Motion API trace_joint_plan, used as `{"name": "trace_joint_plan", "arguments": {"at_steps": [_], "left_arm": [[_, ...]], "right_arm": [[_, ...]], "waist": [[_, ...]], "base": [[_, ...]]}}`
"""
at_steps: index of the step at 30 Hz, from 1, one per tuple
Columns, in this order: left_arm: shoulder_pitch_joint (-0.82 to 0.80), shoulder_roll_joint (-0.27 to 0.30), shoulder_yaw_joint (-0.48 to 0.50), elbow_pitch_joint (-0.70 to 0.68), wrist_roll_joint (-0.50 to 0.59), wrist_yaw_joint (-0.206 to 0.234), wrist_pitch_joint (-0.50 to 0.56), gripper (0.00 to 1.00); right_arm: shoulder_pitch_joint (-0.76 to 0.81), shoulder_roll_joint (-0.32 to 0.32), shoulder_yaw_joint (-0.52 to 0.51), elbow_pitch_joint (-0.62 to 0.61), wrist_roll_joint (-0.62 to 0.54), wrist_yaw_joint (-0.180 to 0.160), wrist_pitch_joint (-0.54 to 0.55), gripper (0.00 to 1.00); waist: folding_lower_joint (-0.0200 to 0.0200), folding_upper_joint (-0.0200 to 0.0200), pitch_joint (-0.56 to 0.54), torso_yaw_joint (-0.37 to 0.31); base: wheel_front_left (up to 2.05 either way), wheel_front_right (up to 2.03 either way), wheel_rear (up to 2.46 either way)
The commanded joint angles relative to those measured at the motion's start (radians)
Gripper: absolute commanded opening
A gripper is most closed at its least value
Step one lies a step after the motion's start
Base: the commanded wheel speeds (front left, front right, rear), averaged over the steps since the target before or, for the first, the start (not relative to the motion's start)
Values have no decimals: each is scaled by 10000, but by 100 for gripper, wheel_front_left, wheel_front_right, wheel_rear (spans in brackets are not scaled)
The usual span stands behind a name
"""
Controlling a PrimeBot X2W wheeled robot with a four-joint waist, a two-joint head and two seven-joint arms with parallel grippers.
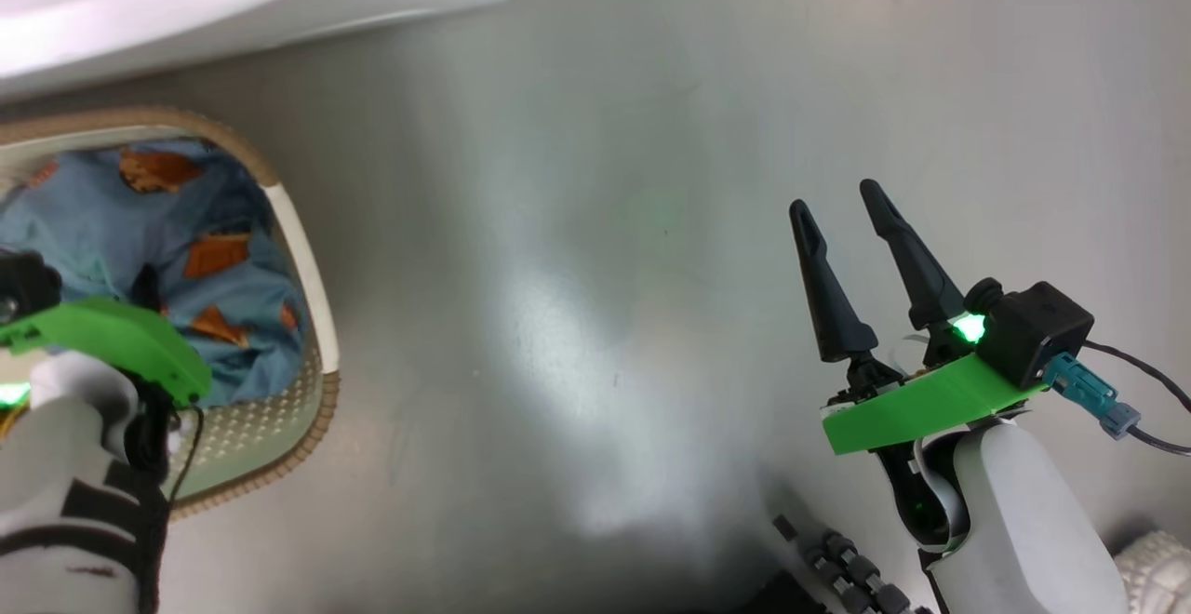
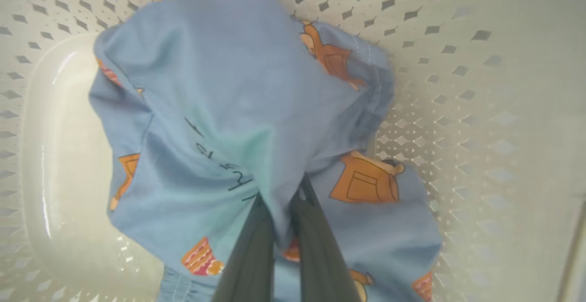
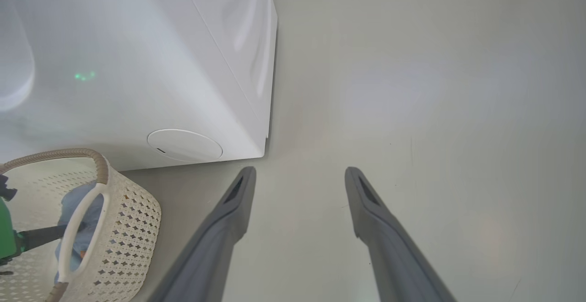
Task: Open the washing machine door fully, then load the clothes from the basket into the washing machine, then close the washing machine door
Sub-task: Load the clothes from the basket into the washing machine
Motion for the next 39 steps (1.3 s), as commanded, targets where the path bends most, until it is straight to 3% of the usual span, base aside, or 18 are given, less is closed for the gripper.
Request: {"name": "trace_joint_plan", "arguments": {"at_steps": [1,10,20,39], "left_arm": [[715,287,121,-58,-79,-115,-331,0],[1489,24,93,-825,-82,-448,-894,0],[3772,-557,684,-4212,357,-538,-912,0],[6564,-1303,1893,-7494,1151,-804,-913,0]], "right_arm": [[215,31,109,-144,-104,27,-48,100],[310,-17,27,-48,-327,27,-48,100],[622,-203,63,274,-428,27,-48,100],[1293,-361,448,821,-470,27,-48,100]], "waist": [[1,-1,-505,354],[1,-1,-1421,887],[1,-1,-3016,1376],[1,-1,-5660,1704]], "base": [[0,0,0],[0,0,0],[0,0,0],[0,0,0]]}}
